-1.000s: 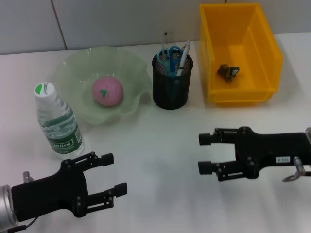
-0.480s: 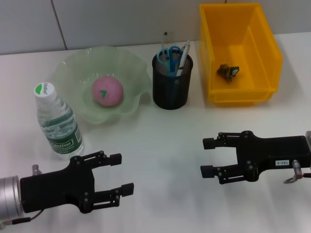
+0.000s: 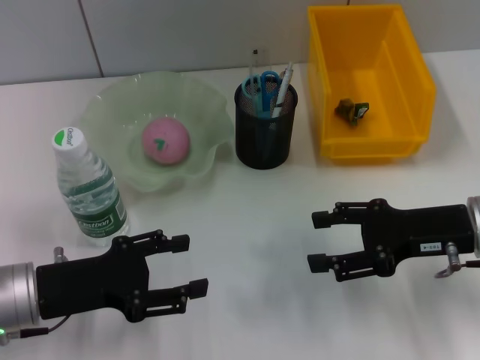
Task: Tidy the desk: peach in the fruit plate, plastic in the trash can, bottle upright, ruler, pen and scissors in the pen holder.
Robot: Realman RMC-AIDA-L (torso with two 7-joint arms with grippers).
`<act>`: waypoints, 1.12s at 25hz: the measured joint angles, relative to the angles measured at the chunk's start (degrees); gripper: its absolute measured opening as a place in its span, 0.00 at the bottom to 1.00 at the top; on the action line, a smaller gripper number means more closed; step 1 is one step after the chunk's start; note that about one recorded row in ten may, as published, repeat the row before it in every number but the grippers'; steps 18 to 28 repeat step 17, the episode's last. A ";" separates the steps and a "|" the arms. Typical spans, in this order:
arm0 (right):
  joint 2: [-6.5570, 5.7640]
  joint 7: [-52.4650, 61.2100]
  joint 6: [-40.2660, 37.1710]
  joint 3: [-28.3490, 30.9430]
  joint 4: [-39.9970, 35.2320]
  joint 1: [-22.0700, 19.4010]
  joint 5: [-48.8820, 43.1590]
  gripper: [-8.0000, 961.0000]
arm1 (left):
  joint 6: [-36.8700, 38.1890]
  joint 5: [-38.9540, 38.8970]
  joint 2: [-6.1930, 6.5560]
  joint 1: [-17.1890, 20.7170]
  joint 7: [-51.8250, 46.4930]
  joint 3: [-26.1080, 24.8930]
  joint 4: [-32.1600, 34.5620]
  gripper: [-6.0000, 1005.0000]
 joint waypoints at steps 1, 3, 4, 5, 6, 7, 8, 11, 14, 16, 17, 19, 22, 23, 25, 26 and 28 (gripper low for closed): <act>0.19 0.02 0.26 -0.11 0.01 0.14 -0.22 0.85 | -0.01 0.02 0.00 0.08 0.08 0.00 0.00 0.78; 0.23 0.16 0.18 -0.15 0.01 0.20 -0.27 0.85 | -0.05 0.07 -0.01 0.17 0.18 0.00 -0.01 0.78; 0.23 0.29 0.11 -0.18 0.03 0.24 -0.29 0.85 | 0.05 0.17 -0.01 0.20 0.26 0.00 -0.01 0.78; 0.23 0.34 0.02 -0.20 0.04 0.25 -0.32 0.85 | 0.17 0.23 -0.01 0.20 0.27 0.00 -0.02 0.78; 0.23 0.34 0.02 -0.20 0.04 0.25 -0.32 0.85 | 0.17 0.23 -0.01 0.20 0.27 0.00 -0.02 0.78; 0.23 0.44 -0.31 -0.21 0.01 0.12 -0.34 0.85 | 0.29 0.30 0.01 0.21 0.28 0.00 -0.02 0.78; 0.23 0.44 -0.31 -0.21 0.01 0.12 -0.34 0.85 | 0.29 0.30 0.01 0.21 0.28 0.00 -0.02 0.78; 0.07 1.15 -1.46 0.05 -0.03 -0.03 -0.34 0.85 | 0.32 0.60 0.06 0.43 0.29 0.18 0.08 0.78; -0.01 1.80 -2.04 0.15 -0.05 -0.10 -0.34 0.85 | 0.43 0.90 0.13 0.62 0.14 0.50 0.61 0.78; 0.01 1.93 -2.10 -0.08 -0.06 -0.23 -0.34 0.85 | 0.63 1.25 0.15 0.70 -0.07 0.52 0.79 0.78; 0.08 1.95 -2.15 -0.23 -0.08 -0.32 -0.34 0.85 | 0.65 1.29 0.15 0.70 -0.09 0.52 0.80 0.78; 0.08 1.95 -2.15 -0.23 -0.08 -0.32 -0.34 0.85 | 0.65 1.29 0.15 0.70 -0.09 0.52 0.80 0.78; 0.08 1.95 -2.15 -0.23 -0.08 -0.32 -0.34 0.85 | 0.65 1.29 0.15 0.70 -0.09 0.52 0.80 0.78; 0.08 1.95 -2.15 -0.23 -0.08 -0.32 -0.34 0.85 | 0.65 1.29 0.15 0.70 -0.09 0.52 0.80 0.78; 0.08 1.95 -2.15 -0.23 -0.08 -0.32 -0.34 0.85 | 0.65 1.29 0.15 0.70 -0.09 0.52 0.80 0.78; 0.08 1.95 -2.15 -0.23 -0.08 -0.32 -0.34 0.85 | 0.65 1.29 0.15 0.70 -0.09 0.52 0.80 0.78; 0.08 1.95 -2.15 -0.23 -0.08 -0.32 -0.34 0.85 | 0.65 1.29 0.15 0.70 -0.09 0.52 0.80 0.78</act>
